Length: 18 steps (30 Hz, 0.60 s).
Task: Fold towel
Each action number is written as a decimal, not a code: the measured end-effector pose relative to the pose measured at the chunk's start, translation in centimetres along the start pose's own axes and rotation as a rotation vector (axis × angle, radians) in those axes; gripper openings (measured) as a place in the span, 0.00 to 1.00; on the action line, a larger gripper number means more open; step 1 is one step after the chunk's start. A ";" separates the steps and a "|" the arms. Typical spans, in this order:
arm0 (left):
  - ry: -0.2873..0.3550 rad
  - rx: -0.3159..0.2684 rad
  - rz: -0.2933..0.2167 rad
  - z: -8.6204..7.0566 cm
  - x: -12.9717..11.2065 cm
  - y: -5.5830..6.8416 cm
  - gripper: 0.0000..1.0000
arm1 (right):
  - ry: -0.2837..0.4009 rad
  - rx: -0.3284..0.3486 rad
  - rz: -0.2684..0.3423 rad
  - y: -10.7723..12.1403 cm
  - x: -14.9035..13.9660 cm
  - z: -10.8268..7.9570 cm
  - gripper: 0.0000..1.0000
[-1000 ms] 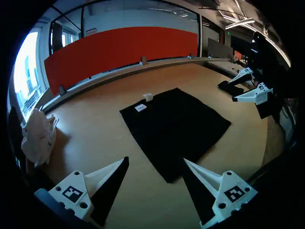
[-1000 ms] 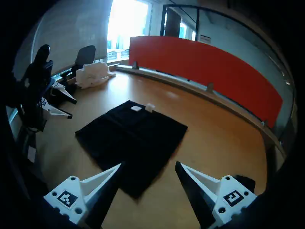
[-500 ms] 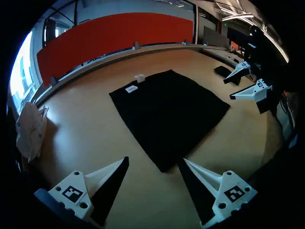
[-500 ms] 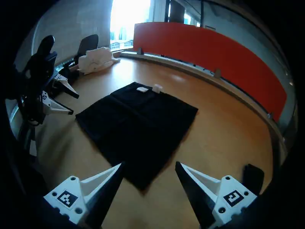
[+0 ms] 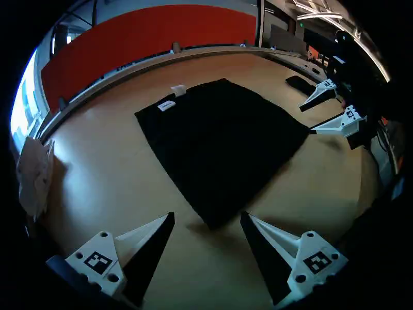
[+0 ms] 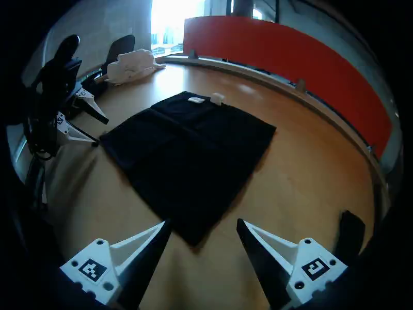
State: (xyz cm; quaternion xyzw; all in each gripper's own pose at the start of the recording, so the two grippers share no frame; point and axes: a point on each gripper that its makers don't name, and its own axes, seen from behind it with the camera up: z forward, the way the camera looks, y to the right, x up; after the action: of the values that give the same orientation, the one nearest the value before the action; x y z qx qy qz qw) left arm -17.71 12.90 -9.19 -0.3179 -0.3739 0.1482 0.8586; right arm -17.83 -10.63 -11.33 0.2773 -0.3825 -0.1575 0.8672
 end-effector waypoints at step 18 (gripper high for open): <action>-0.028 -0.015 0.009 1.1 -0.2 1.1 0.93 | -0.037 0.056 -0.020 -0.6 -1.3 0.2 0.81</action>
State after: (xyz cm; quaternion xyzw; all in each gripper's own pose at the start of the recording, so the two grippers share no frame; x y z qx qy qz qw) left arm -18.68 14.08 -9.48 -0.3239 -0.3854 0.1538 0.8502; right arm -18.88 -10.57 -12.31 0.3023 -0.3998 -0.1606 0.8503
